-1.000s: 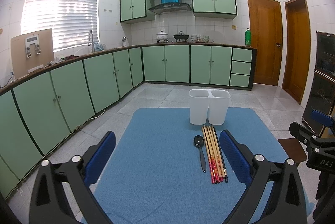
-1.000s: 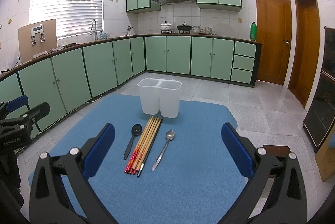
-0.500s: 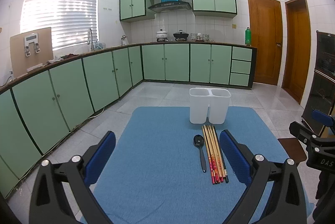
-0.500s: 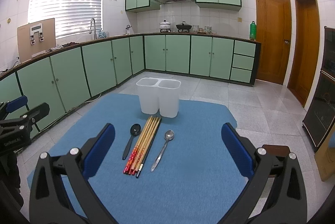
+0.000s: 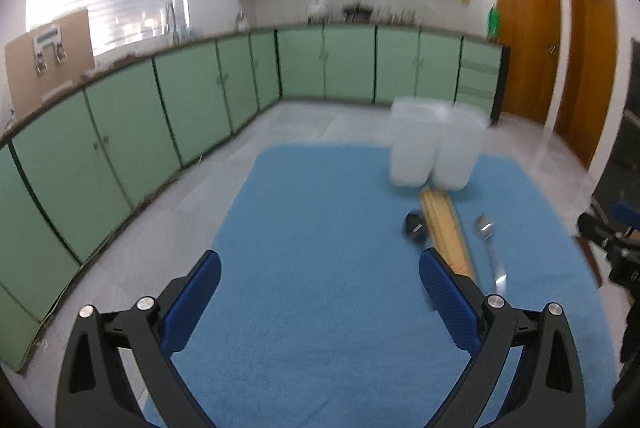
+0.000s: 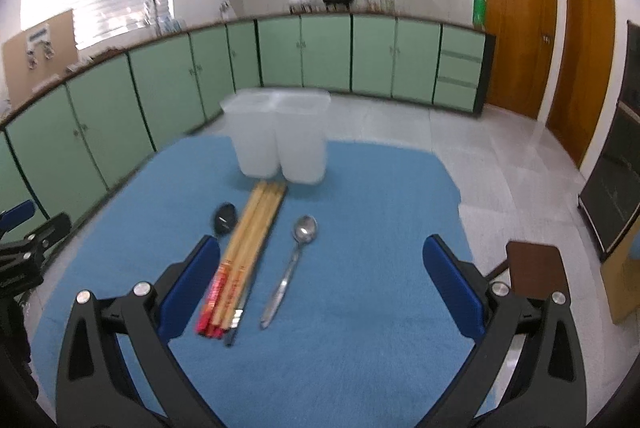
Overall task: Organize utensils
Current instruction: 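Lower the right gripper onto the silver spoon and close on it, then close the left gripper on the black spoon while the right gripper holds the silver spoon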
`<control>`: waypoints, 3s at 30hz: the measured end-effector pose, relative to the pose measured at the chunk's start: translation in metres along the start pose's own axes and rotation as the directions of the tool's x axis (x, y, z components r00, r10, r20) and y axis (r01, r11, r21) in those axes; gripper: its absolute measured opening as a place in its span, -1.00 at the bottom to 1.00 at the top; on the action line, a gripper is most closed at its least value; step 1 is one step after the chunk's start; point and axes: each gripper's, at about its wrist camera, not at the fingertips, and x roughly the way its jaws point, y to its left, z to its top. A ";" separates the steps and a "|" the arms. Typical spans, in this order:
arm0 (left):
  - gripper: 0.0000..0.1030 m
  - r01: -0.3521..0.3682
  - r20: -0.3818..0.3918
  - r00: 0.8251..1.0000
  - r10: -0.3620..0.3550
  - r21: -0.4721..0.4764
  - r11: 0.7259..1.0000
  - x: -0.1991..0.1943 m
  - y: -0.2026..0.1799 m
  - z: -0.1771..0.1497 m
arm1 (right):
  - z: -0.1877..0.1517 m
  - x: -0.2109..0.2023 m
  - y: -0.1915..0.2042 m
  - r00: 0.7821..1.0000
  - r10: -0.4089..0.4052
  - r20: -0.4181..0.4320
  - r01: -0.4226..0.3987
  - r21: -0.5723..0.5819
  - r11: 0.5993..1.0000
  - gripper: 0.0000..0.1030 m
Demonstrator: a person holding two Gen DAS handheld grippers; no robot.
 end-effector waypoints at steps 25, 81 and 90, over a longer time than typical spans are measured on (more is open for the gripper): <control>0.88 0.018 -0.212 0.977 -0.006 0.054 0.998 0.133 -0.038 0.007 | 0.000 0.178 0.012 0.954 0.072 -0.292 -0.032 0.141 0.989 -0.46; 0.86 0.162 -0.321 0.938 -0.133 0.065 0.985 0.201 -0.115 0.043 | 0.021 0.176 -0.014 0.907 0.175 -0.383 -0.099 0.210 0.973 -0.33; 0.88 0.154 -0.301 0.945 -0.127 0.070 0.986 0.196 -0.113 0.037 | 0.019 0.174 -0.010 0.911 0.151 -0.383 -0.084 0.185 0.979 -0.33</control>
